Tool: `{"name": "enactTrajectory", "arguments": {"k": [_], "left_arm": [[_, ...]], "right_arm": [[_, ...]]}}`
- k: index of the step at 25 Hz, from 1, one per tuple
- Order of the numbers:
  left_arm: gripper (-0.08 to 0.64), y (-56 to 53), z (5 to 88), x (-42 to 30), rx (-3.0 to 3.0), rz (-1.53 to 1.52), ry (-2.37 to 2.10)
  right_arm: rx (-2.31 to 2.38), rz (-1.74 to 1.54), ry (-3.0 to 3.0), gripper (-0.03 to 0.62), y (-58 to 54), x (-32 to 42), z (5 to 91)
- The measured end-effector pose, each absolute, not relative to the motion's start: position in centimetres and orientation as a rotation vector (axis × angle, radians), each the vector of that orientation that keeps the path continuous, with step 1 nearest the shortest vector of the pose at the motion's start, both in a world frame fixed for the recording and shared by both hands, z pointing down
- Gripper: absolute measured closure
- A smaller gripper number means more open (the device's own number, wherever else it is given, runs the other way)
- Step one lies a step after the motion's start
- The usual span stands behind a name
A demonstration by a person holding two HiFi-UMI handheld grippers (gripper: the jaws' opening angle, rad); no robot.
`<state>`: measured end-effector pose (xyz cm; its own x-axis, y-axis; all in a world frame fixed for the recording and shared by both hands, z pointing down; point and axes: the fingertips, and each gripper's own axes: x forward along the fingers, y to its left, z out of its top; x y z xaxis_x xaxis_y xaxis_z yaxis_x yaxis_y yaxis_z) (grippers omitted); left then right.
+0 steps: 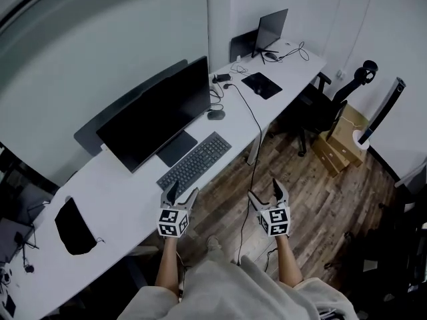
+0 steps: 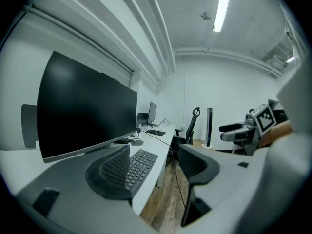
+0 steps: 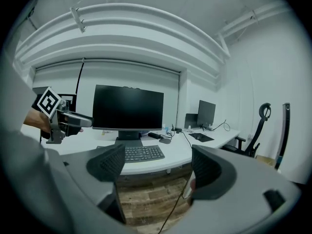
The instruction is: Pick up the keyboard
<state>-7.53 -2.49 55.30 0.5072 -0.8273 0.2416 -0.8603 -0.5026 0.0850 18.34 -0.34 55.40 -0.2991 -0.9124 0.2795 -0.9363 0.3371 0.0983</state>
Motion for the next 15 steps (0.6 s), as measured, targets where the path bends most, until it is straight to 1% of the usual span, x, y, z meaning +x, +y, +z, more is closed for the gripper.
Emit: {"name": "enactTrajectory", "arguments": {"k": [15], "left_arm": [[0.262, -15.3, 55.2, -8.4, 2.611, 0.246, -1.350]], "right_arm": [[1.718, 0.117, -2.250, 0.172, -11.2, 16.8, 54.9]]}}
